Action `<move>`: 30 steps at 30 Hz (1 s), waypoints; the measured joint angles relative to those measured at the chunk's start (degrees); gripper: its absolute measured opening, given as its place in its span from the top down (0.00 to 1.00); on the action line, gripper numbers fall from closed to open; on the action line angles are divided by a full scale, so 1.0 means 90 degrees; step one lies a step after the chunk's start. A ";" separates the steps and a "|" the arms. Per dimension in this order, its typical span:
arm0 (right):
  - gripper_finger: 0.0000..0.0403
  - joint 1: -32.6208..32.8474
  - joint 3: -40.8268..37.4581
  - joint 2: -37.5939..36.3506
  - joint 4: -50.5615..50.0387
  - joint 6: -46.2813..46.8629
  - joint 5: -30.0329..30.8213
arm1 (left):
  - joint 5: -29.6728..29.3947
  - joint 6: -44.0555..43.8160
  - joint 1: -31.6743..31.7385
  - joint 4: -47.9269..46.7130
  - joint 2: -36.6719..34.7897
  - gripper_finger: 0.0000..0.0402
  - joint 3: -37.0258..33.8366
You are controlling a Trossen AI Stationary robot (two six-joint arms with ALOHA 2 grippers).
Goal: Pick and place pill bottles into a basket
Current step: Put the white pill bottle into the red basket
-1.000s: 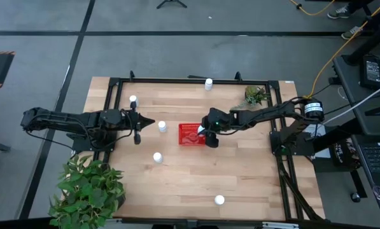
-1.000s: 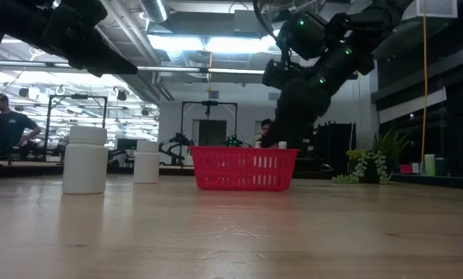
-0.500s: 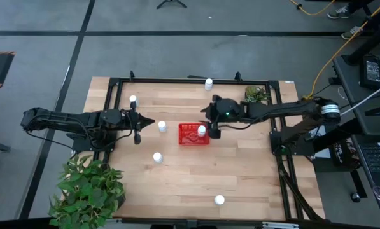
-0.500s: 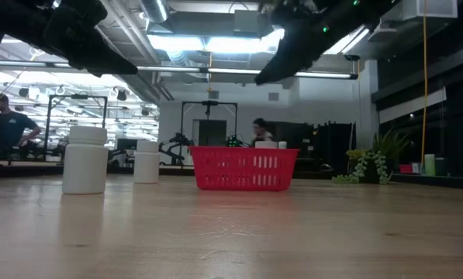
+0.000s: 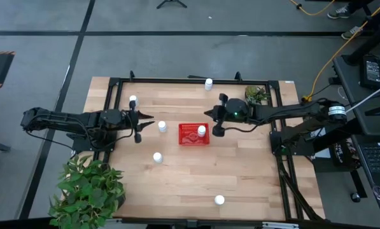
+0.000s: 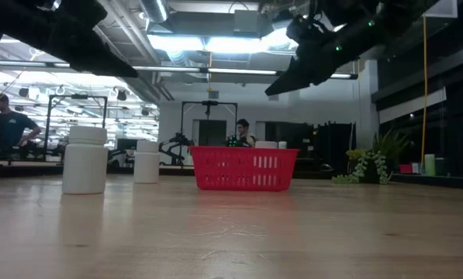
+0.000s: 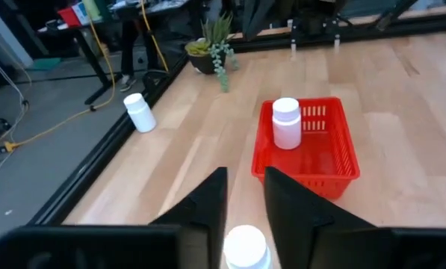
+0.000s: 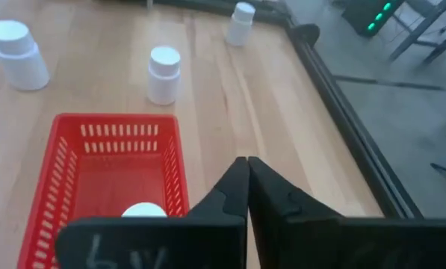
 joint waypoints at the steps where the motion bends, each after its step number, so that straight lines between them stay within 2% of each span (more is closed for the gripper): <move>1: 0.97 -0.0030 -0.0081 0.0000 0.0170 0.0003 -0.0006 | 0.0000 0.0038 0.0000 -0.0007 0.0000 0.74 0.0000; 5: 0.96 -0.0117 -0.0410 -0.0024 0.0814 0.0016 -0.0017 | -0.0011 -0.0011 0.0000 -0.0119 0.0000 0.64 0.0000; 8: 0.98 -0.0126 -0.0676 -0.0023 0.1140 0.0121 -0.0030 | -0.0015 -0.0057 0.0000 -0.0115 0.0000 0.57 0.0000; 15: 0.97 -0.0122 -0.1560 -0.0022 0.2588 0.0568 -0.0159 | -0.0170 -0.0057 0.0000 -0.0118 0.0000 0.46 0.0000; 23: 0.99 -0.0122 -0.2373 -0.0022 0.4226 0.0674 -0.0179 | -0.0178 0.0196 0.0000 -0.0117 0.0000 0.43 0.0000; 28: 0.97 -0.0124 -0.2717 -0.0022 0.4768 0.0529 -0.0176 | -0.0123 -0.0099 0.0000 -0.0195 0.0060 0.45 0.0000; 30: 0.97 -0.0141 -0.2789 -0.0022 0.4842 0.0541 -0.0180 | -0.0313 -0.0436 0.0000 -0.0019 0.0149 0.46 -0.0004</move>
